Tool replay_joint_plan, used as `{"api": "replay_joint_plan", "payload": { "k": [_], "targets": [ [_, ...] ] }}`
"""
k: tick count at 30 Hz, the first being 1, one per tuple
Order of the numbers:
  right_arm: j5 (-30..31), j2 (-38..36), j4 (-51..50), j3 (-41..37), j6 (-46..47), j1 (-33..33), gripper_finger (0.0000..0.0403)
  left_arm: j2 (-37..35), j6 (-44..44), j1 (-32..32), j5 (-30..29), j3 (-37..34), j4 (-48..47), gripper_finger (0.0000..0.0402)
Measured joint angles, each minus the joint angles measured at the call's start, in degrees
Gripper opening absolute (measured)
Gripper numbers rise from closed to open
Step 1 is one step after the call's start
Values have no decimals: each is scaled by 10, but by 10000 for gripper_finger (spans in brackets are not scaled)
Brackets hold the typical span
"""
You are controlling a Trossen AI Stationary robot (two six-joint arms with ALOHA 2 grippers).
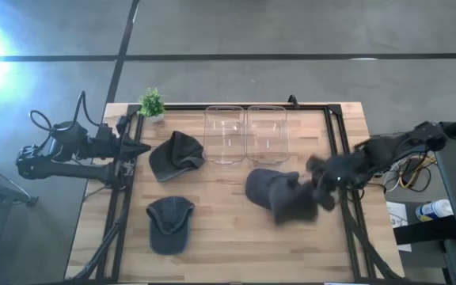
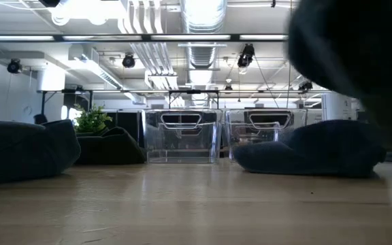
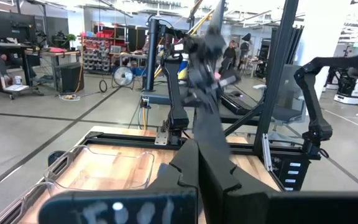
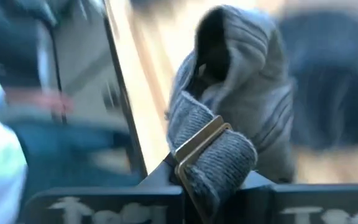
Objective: Pick & Place hat
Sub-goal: Put the bottom black cap into the right transparent bin
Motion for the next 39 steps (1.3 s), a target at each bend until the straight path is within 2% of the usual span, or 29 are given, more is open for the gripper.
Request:
{"api": "replay_joint_plan", "payload": {
  "k": [3,7,9,14,19,23,27,34,39],
  "targets": [
    [57,-10,0,59,-41,-39,9,0,0,0,0,0,0,0],
    [212,-7,-13,118,-114,-95,9,0,0,0,0,0,0,0],
    [266,6,-5,133,-154,-136,9,0,0,0,0,0,0,0],
    [284,59,0,157,-177,-263,9,0,0,0,0,0,0,0],
    [280,130,-17,152,-177,-360,8,0,0,0,0,0,0,0],
    [214,191,-6,142,-160,-402,8,0,0,0,0,0,0,0],
    [135,245,43,140,-146,-410,8,0,0,0,0,0,0,0],
    [34,318,-2,168,-128,-412,8,0,0,0,0,0,0,0],
    [18,319,-32,218,-128,-394,8,0,0,0,0,0,0,0]
  ]
}}
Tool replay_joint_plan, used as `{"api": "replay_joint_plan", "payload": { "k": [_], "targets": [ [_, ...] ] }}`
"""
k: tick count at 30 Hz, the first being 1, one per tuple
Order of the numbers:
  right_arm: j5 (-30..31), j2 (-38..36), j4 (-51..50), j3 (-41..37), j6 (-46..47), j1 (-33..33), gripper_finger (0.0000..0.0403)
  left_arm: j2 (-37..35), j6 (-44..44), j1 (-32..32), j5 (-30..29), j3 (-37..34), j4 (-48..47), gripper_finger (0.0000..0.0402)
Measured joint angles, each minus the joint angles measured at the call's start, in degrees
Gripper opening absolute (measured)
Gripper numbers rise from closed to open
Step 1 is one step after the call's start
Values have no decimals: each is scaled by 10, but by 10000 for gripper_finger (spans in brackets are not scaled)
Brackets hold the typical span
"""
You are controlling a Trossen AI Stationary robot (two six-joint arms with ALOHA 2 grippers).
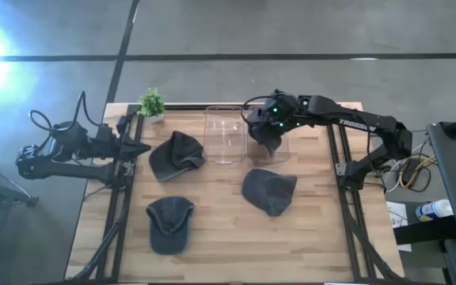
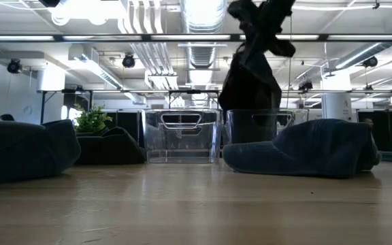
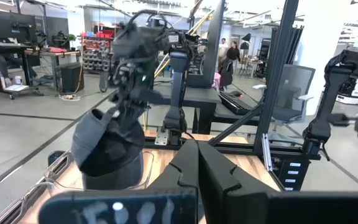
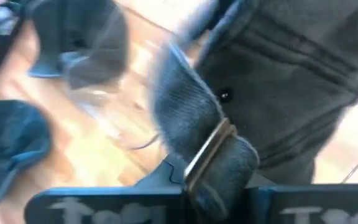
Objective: Pick & Place hat
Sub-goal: Put the bottom black cap into the right transparent bin
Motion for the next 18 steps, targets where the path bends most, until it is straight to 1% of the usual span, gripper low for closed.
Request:
{"api": "replay_joint_plan", "payload": {
  "k": [4,7,10,16,18],
  "targets": [
    [-7,-12,-34,52,0,5,8,0,0,0,0,0,0,0],
    [-19,-15,-77,74,-3,-1,8,0,0,0,0,0,0,0],
    [-25,-3,-104,67,-10,-15,8,0,0,0,0,0,0,0],
    [-22,34,-71,31,-39,-41,9,0,0,0,0,0,0,0],
    [-7,53,-69,27,-58,-49,10,0,0,0,0,0,0,0]
  ]
}}
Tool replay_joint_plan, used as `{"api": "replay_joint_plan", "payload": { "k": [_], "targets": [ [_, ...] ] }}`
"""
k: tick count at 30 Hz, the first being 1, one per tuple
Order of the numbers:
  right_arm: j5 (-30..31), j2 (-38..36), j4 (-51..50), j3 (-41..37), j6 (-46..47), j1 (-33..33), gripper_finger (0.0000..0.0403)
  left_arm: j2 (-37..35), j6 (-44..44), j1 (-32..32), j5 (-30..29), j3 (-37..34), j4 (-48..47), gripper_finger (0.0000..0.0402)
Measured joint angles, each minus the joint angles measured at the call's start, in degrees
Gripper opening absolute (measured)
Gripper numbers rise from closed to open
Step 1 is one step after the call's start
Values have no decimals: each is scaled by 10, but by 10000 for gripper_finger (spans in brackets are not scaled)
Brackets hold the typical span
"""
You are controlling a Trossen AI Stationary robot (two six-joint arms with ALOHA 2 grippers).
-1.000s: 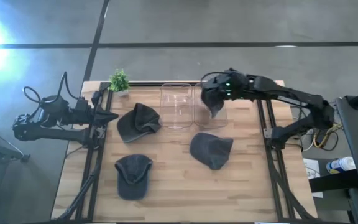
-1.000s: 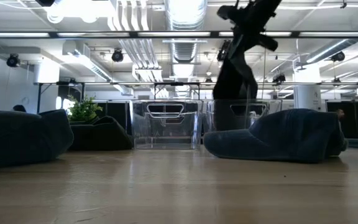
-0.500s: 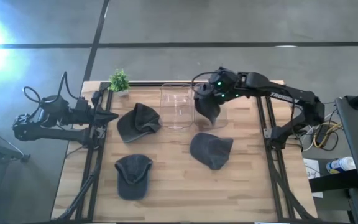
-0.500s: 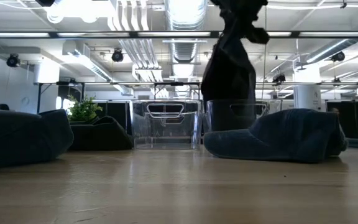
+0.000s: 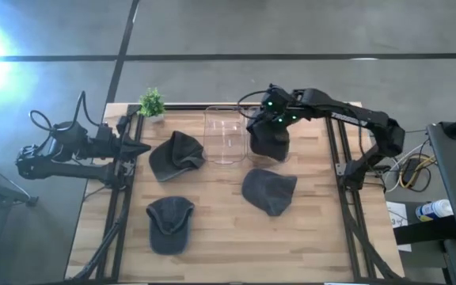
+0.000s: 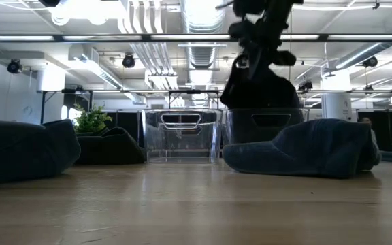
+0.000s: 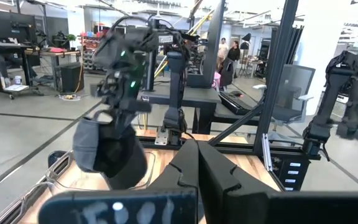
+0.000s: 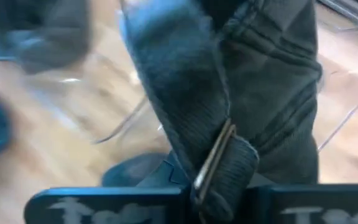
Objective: Pick & Place hat
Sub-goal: Put the bottom black cap into the right transparent bin, then put the bottom blue cap into the left transparent bin
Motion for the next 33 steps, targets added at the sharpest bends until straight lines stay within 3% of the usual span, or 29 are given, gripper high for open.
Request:
{"api": "replay_joint_plan", "payload": {
  "k": [5,13,18,24,29,33],
  "targets": [
    [15,52,0,-1,-52,-19,32,0,0,0,0,0,0,0],
    [32,105,-20,-2,-91,-30,104,0,0,0,0,0,0,0],
    [102,92,-46,0,-107,-25,149,0,0,0,0,0,0,0],
    [166,25,-36,5,-144,-19,191,0,0,0,0,0,0,0],
    [152,-43,45,6,-219,15,205,0,0,0,0,0,0,0],
    [56,-66,39,6,-231,34,203,0,0,0,0,0,0,0]
  ]
}}
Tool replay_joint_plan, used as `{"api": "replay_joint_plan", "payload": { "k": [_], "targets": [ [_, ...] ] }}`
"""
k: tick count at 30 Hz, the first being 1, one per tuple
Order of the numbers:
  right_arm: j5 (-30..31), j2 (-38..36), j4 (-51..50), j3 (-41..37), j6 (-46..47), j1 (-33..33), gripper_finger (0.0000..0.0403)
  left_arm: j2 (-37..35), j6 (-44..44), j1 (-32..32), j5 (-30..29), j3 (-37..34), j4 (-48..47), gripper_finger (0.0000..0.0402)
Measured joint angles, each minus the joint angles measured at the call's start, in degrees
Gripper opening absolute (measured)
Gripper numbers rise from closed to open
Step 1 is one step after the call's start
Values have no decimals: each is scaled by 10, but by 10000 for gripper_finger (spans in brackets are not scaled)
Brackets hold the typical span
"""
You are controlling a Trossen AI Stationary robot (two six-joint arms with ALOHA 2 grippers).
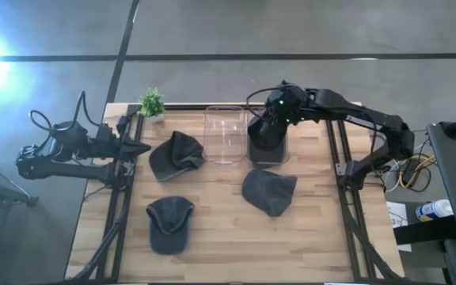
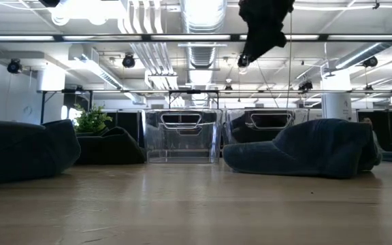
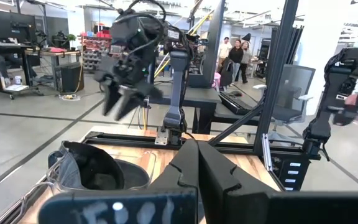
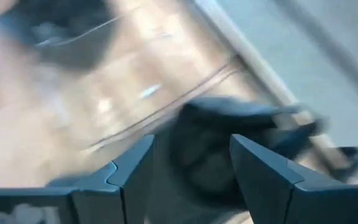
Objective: Pick & Place hat
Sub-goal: Put the bottom blue cap into the left transparent bin
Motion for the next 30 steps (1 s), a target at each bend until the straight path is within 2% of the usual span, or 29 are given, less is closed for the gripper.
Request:
{"api": "replay_joint_plan", "payload": {
  "k": [3,5,9,12,15,19,25,26,30],
  "targets": [
    [-82,-11,-77,-1,12,19,200,0,0,0,0,0,0,0],
    [-117,-19,-127,-5,18,42,197,0,0,0,0,0,0,0],
    [-124,-41,-171,-30,65,105,189,0,0,0,0,0,0,0],
    [-125,-56,-171,-69,144,146,184,0,0,0,0,0,0,0],
    [-120,-63,-139,-121,206,190,182,0,0,0,0,0,0,0],
    [-121,-61,-39,-185,264,249,182,0,0,0,0,0,0,0],
    [-121,-36,41,-225,338,295,182,0,3,0,0,0,15,0],
    [-121,-33,45,-227,348,298,182,3,-9,0,0,-1,39,0],
    [-119,-31,57,-234,377,300,182,10,-207,0,3,0,130,0]
  ]
}}
